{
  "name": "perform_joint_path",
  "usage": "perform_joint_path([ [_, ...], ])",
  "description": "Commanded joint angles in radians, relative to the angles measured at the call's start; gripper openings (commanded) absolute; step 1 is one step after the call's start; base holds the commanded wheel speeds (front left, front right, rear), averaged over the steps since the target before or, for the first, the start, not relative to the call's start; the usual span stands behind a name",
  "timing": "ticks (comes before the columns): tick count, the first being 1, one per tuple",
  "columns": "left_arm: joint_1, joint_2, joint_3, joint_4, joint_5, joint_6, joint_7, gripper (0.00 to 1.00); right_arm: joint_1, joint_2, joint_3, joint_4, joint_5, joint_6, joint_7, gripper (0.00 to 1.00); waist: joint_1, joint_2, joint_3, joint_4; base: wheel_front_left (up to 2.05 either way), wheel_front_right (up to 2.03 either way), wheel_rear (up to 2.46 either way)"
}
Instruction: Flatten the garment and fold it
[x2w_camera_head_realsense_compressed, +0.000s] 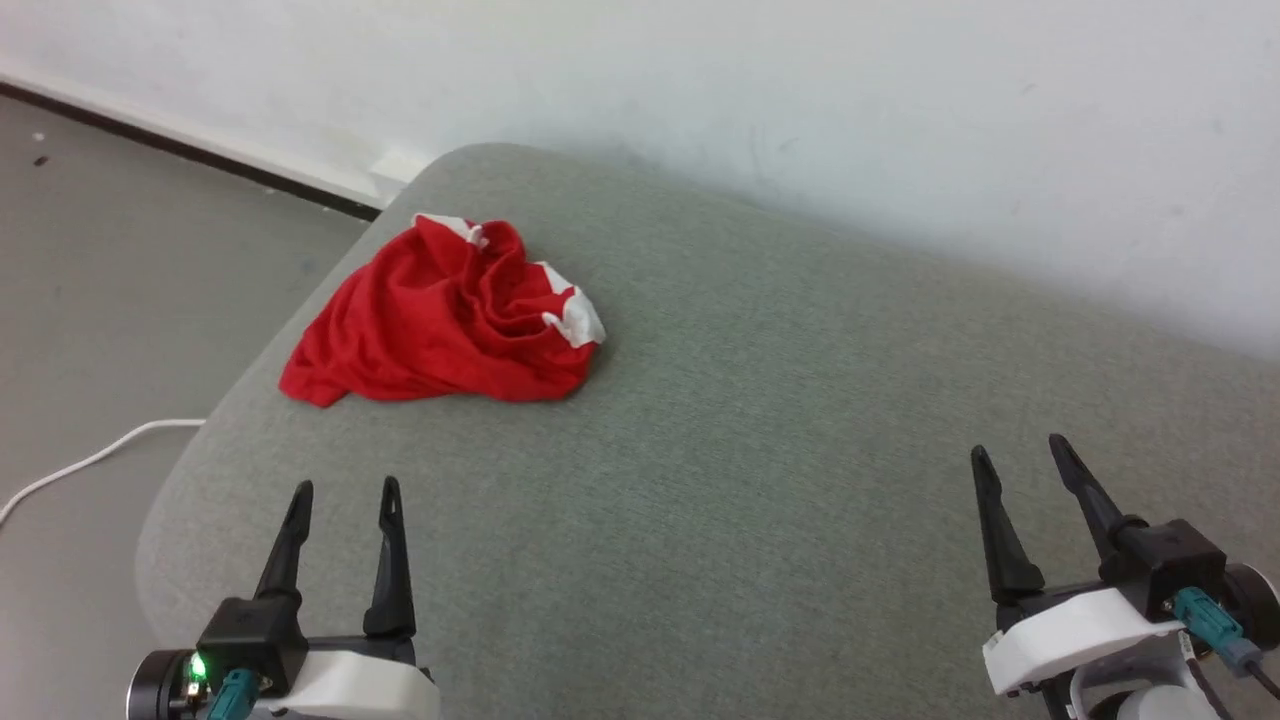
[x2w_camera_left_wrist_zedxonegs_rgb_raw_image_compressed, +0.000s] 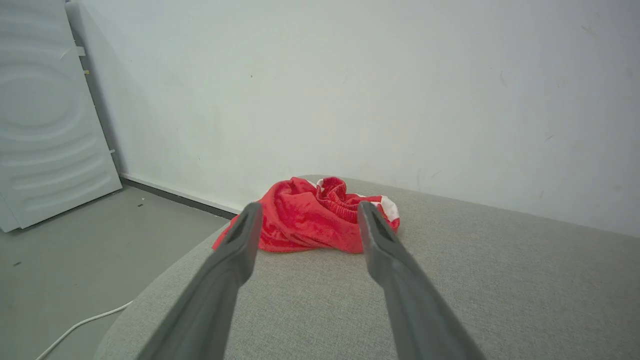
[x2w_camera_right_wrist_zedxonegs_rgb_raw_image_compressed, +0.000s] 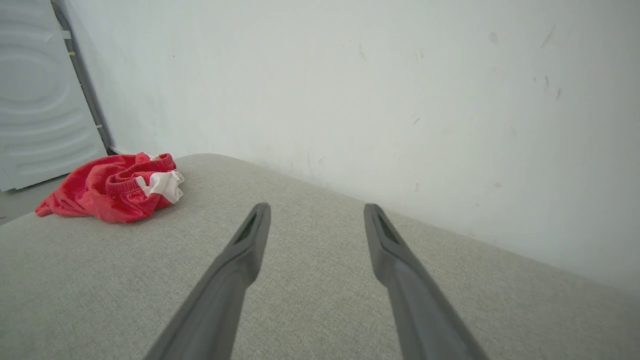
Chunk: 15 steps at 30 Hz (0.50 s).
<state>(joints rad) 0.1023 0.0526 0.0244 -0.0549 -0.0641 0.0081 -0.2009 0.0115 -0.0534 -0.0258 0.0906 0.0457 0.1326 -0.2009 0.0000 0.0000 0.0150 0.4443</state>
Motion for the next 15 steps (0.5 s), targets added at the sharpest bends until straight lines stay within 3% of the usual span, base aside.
perform_joint_path([
  [1,0.016,-0.002,0.004,-0.007,-0.011,-0.008,-0.012,1.0,0.006,0.002,0.0,0.005,0.008,-0.002,-0.012,1.0,0.0,0.0,-0.006,0.031,0.0,0.0,0.0],
  [15,0.043,-0.002,0.01,-0.008,-0.027,-0.003,-0.039,1.0,0.007,0.003,0.005,0.02,0.0,-0.002,-0.039,1.0,0.0,0.0,-0.014,0.107,0.0,0.0,0.0],
])
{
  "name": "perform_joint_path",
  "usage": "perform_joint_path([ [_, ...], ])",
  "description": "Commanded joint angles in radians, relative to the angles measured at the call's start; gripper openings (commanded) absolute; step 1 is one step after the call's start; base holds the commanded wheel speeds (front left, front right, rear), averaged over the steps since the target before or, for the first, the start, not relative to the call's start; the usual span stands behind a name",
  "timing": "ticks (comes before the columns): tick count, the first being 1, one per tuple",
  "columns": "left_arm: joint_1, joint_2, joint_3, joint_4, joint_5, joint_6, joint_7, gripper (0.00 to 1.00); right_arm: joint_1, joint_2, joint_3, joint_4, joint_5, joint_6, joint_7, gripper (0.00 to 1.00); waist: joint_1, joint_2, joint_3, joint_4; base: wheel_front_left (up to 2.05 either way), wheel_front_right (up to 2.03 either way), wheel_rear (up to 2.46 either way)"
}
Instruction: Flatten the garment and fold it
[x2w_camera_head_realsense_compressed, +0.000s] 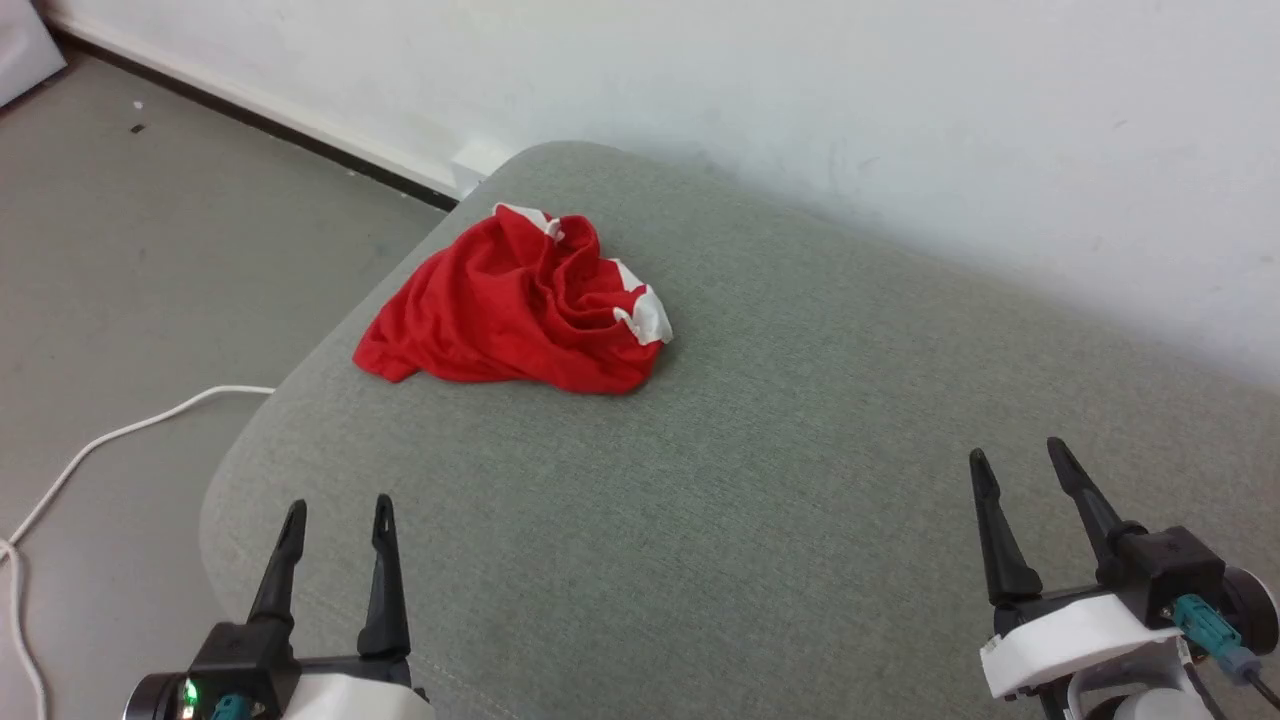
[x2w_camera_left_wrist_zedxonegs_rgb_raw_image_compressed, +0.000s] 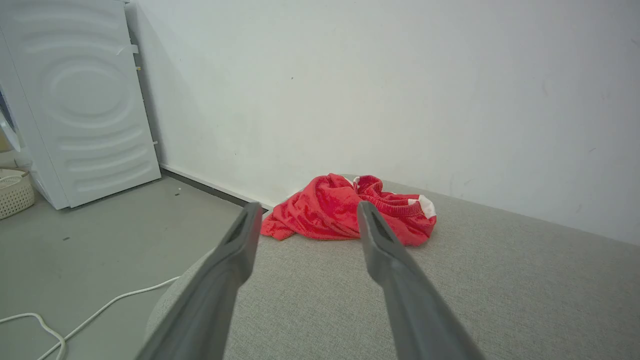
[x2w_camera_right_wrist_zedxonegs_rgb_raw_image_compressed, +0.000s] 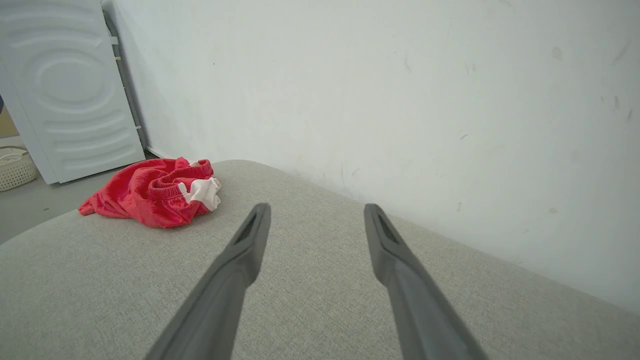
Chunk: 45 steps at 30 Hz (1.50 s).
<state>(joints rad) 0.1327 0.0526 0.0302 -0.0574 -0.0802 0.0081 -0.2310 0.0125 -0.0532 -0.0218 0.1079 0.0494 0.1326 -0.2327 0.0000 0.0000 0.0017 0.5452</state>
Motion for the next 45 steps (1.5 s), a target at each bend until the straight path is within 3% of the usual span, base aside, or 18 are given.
perform_joint_path([
  [1,0.014,-0.002,0.004,-0.006,-0.012,-0.002,-0.011,1.0,0.005,0.003,0.001,0.003,-0.004,-0.002,-0.009,1.0,0.0,0.0,-0.001,0.011,0.0,0.0,0.0],
  [11,0.02,-0.002,0.001,-0.009,-0.024,0.0,-0.031,1.0,0.003,0.003,0.0,0.013,0.001,-0.002,-0.029,1.0,0.0,0.0,0.005,0.051,0.0,0.0,0.0],
  [26,0.016,-0.002,-0.004,-0.006,-0.027,-0.006,-0.031,1.0,0.002,0.003,-0.006,0.011,-0.006,-0.002,-0.029,1.0,0.0,0.0,0.008,0.039,0.0,0.0,0.0],
  [30,-0.015,-0.001,-0.022,0.007,-0.024,-0.062,-0.031,1.0,0.001,0.003,-0.014,0.007,-0.012,-0.002,-0.029,1.0,0.0,0.0,0.019,0.04,0.0,0.0,0.0],
  [38,-0.208,0.078,-0.05,0.067,-0.047,-0.124,-0.028,1.0,-0.02,0.003,-0.024,-0.015,-0.037,-0.002,-0.029,1.0,0.0,0.0,0.066,0.029,0.0,0.0,0.0],
  [45,-0.464,0.171,-0.076,0.102,-0.098,-0.135,0.118,1.0,-0.053,0.003,-0.025,-0.058,-0.068,-0.002,-0.02,1.0,0.0,0.0,0.142,0.009,0.0,0.0,0.0],
])
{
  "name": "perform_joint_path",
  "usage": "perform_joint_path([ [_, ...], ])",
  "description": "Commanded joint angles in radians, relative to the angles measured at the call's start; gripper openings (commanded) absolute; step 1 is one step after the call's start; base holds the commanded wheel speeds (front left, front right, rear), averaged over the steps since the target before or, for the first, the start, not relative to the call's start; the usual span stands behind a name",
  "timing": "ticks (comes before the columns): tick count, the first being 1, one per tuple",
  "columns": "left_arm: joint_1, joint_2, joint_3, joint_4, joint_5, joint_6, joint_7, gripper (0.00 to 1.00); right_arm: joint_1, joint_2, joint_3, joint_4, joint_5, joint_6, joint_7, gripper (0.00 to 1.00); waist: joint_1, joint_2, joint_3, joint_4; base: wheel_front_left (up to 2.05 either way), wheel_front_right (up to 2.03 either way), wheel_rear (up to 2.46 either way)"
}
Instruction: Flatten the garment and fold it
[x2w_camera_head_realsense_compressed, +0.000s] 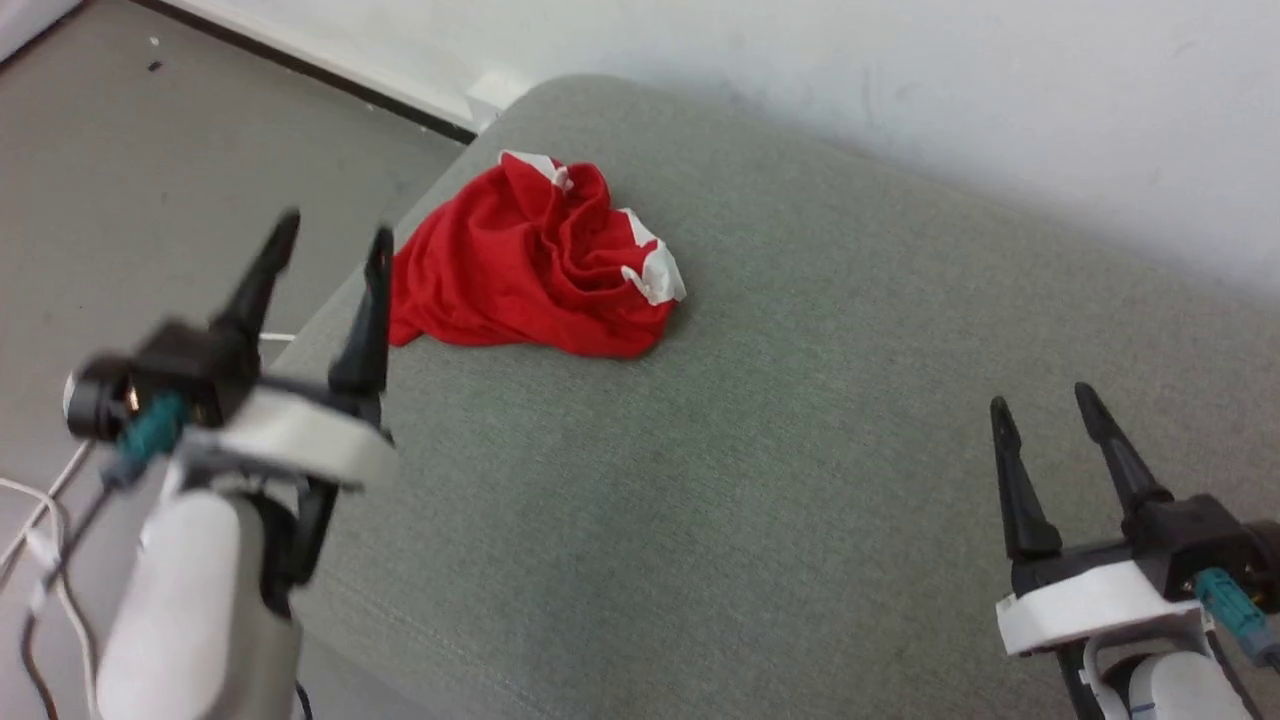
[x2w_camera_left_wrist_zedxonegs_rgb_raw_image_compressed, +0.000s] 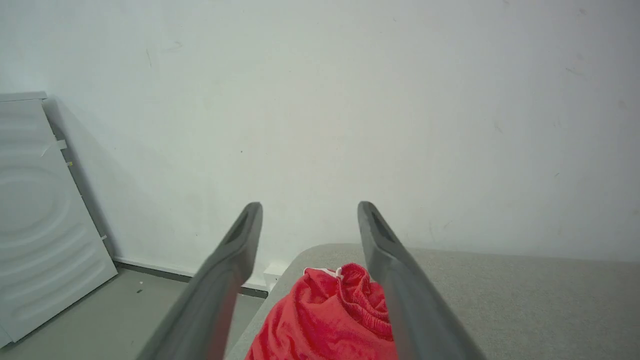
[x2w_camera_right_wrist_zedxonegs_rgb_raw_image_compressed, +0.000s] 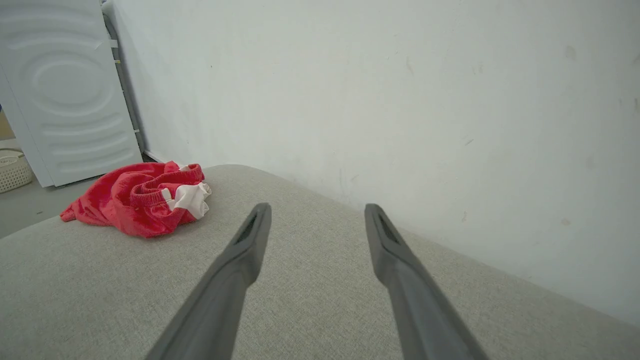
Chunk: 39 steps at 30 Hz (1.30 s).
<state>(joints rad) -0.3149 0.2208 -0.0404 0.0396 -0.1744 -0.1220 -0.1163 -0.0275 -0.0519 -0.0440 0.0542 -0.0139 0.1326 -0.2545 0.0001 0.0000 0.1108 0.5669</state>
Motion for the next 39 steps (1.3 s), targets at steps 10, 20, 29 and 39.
perform_joint_path([
  [10,-0.345,0.153,-0.101,0.186,-0.077,-0.008,0.214,1.0,-0.06,0.002,0.003,-0.087,-0.06,-0.002,0.059,1.0,-0.0001,0.0,0.153,-0.074,0.0,0.0,0.0],
  [20,-0.472,0.221,-0.183,0.441,-0.304,-0.008,0.346,1.0,-0.093,0.002,0.023,-0.185,-0.111,-0.002,0.122,1.0,-0.0001,0.0,0.247,-0.155,0.0,0.0,0.0],
  [29,-0.511,0.221,-0.239,0.534,-0.485,-0.009,0.429,1.0,-0.099,0.002,0.022,-0.27,-0.15,-0.002,0.172,1.0,-0.0001,0.0,0.329,-0.189,0.0,0.0,0.0],
  [39,-0.539,0.226,-0.277,0.662,-0.559,-0.007,0.539,1.0,-0.113,0.002,0.028,-0.305,-0.151,-0.002,0.19,1.0,-0.0001,0.0,0.39,-0.215,0.0,0.0,0.0],
])
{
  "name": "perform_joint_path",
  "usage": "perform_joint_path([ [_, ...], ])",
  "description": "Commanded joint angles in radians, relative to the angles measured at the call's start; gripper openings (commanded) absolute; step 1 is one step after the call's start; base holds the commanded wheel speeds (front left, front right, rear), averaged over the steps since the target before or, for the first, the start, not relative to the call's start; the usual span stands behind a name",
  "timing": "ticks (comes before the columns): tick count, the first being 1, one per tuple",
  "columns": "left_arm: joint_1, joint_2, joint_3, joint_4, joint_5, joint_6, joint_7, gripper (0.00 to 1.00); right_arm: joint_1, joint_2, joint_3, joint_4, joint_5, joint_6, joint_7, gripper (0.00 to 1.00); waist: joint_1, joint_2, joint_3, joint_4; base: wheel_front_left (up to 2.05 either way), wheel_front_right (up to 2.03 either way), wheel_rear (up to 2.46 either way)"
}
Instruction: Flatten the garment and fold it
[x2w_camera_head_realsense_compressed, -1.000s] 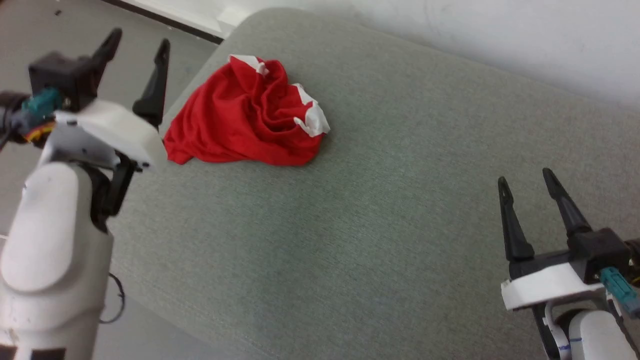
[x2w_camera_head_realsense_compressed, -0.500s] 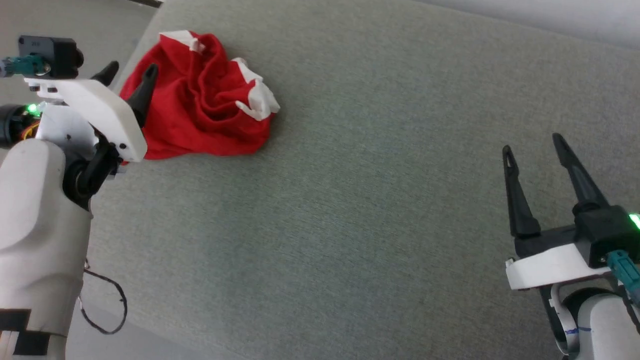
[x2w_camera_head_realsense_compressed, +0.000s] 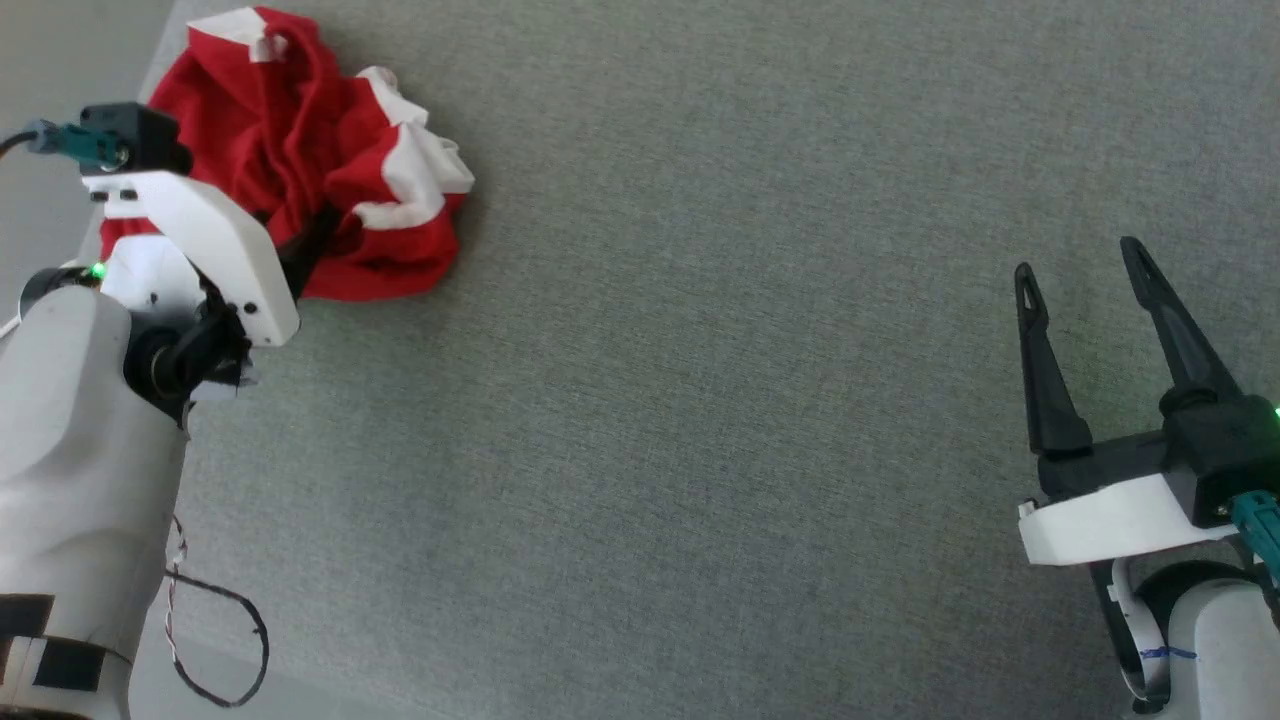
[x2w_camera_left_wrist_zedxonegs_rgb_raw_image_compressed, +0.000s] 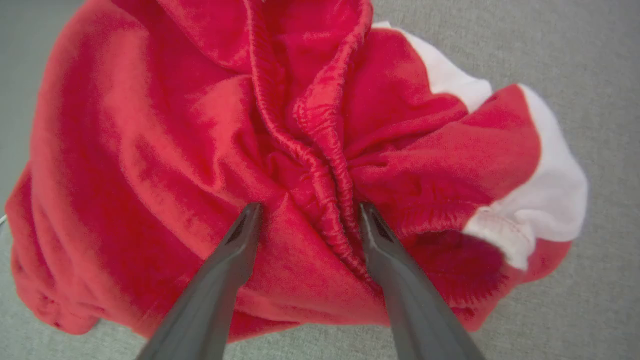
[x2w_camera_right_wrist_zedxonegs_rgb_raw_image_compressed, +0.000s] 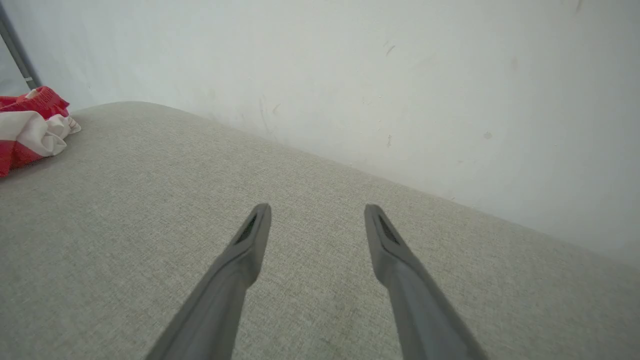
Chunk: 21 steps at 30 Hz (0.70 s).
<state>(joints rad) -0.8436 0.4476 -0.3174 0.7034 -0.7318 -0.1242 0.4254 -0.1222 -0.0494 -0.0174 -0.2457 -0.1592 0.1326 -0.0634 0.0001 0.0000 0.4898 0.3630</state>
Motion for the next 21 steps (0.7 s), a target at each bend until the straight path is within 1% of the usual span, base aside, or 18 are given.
perform_joint_path([
  [1,-0.012,0.001,-0.005,0.011,0.002,-0.004,0.005,1.0,-0.021,-0.001,0.001,-0.007,-0.006,-0.002,-0.001,1.0,-0.0001,0.0,0.014,-0.013,0.0,0.0,0.0],
  [2,-0.015,0.002,-0.01,0.022,0.006,-0.004,0.007,1.0,-0.023,-0.001,-0.001,-0.008,-0.005,-0.002,0.0,1.0,-0.0001,0.0,0.017,-0.015,0.0,0.0,0.0],
  [3,-0.018,0.004,-0.013,0.031,0.009,-0.003,0.004,0.97,-0.025,-0.001,-0.002,-0.009,-0.004,-0.002,0.0,1.0,-0.0001,0.0,0.019,-0.016,0.0,0.0,0.0],
  [4,-0.021,0.004,-0.015,0.04,0.012,-0.004,-0.003,0.43,-0.027,-0.001,-0.004,-0.01,-0.003,-0.002,0.0,1.0,-0.0001,0.0,0.021,-0.018,0.0,0.0,0.0],
  [5,-0.022,0.003,-0.018,0.047,0.015,-0.004,-0.012,0.0,-0.029,-0.001,-0.005,-0.01,-0.002,-0.002,0.0,1.0,-0.0001,0.0,0.023,-0.019,0.0,0.0,0.0],
  [9,-0.018,-0.007,-0.026,0.063,-0.003,-0.005,-0.047,0.0,-0.034,-0.001,-0.012,-0.006,0.002,-0.002,-0.003,1.0,-0.0001,0.0,0.022,-0.019,0.0,0.0,0.0],
  [13,-0.028,0.009,-0.041,0.048,-0.02,-0.006,-0.081,0.0,-0.037,-0.001,-0.016,0.009,0.015,-0.002,-0.016,1.0,-0.0001,0.0,0.0,-0.017,0.0,0.0,0.0],
  [16,-0.037,0.041,-0.059,0.02,-0.025,-0.006,-0.106,0.0,-0.036,-0.001,-0.019,0.031,0.034,-0.002,-0.034,1.0,-0.0001,0.0,-0.034,-0.019,0.0,0.0,0.0],
  [21,-0.055,0.111,-0.085,-0.03,-0.028,-0.006,-0.123,0.0,-0.026,-0.001,-0.02,0.081,0.081,-0.002,-0.074,1.0,-0.0001,0.0,-0.114,-0.032,0.0,0.0,0.0],
])
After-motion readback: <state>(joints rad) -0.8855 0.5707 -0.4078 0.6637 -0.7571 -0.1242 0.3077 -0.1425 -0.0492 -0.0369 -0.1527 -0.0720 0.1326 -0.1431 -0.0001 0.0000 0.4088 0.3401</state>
